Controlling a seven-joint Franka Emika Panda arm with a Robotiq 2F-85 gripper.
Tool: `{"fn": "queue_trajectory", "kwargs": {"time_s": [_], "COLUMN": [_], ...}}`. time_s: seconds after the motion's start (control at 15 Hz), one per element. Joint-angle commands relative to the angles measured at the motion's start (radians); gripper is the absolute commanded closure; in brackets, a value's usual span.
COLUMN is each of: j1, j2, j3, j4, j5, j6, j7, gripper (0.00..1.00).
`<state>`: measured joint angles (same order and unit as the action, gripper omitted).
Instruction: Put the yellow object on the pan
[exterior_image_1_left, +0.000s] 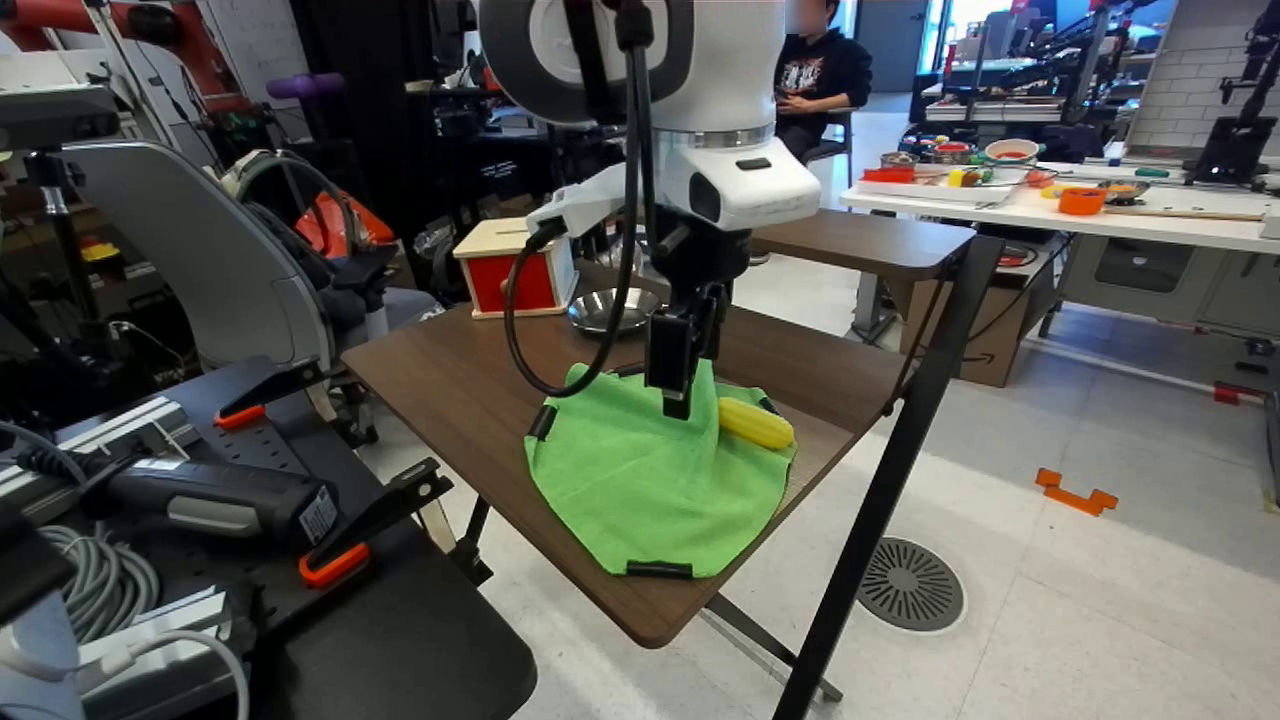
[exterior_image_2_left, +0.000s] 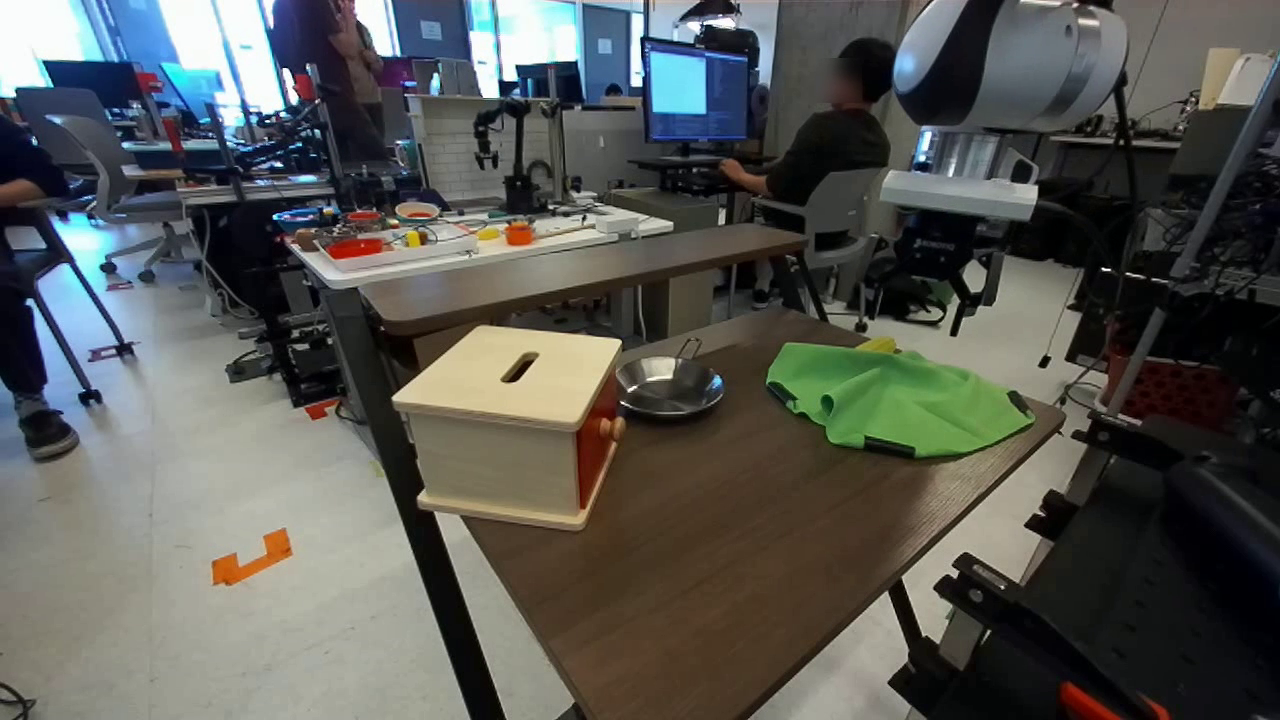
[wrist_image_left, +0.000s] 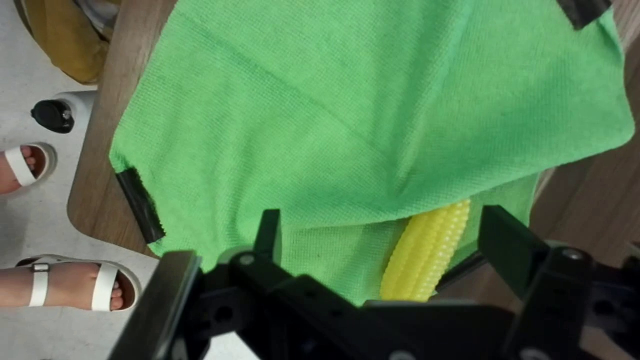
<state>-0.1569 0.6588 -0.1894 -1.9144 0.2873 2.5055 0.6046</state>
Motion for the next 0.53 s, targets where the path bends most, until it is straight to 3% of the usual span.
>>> {"fn": "queue_trajectory", "kwargs": {"time_s": [0.0, 0.47], "j1": [0.000, -0.005], "j2": [0.071, 0.144], "j3": [-0.022, -0.029], "j4": [0.097, 0.194], "j5": [0.017, 0.010], "j6": [-0.043, -0.061], "j7": [0.068, 0.159], "gripper": [0.00, 0.00]}}
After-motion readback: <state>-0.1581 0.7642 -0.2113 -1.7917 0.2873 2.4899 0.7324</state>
